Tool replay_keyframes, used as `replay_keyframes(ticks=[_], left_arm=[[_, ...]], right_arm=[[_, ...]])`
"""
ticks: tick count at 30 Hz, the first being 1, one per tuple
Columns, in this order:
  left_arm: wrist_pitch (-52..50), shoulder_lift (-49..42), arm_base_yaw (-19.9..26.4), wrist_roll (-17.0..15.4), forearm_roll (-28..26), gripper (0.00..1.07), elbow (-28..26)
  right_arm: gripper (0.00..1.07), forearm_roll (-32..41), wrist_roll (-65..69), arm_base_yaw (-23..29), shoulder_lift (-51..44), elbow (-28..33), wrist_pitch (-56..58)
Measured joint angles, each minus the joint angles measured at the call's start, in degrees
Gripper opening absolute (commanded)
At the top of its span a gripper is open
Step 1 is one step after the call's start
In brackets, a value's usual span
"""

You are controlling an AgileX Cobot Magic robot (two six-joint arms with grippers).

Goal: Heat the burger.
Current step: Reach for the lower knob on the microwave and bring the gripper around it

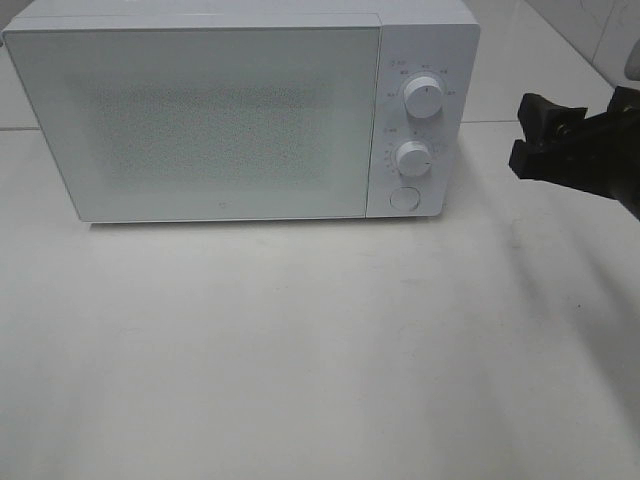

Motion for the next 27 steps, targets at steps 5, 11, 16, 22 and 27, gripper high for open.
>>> replay_keyframes(ticks=[5,11,16,22,27], left_arm=[[0.0,0.0,0.0,0.1,0.0,1.00,0.0],[0.0,0.0,0.0,0.1,0.0,1.00,0.0],[0.0,0.0,0.0,0.1,0.0,1.00,0.0],[0.0,0.0,0.0,0.1,0.0,1.00,0.0],[0.0,0.0,0.0,0.1,0.0,1.00,0.0]], right_arm=[[0.75,7.0,-0.8,7.0,6.6,-0.1,-8.2],[0.75,12.4,-1.1,12.4,13.0,-1.8,-8.4],[0.75,15.8,-1.4,15.5,17.6,-4.7,-8.5],[0.75,16.5,-2.8,16.3,21.7,-8.4,-8.5],[0.75,17.6,-2.9,16.3,24.1,-11.7,-8.5]])
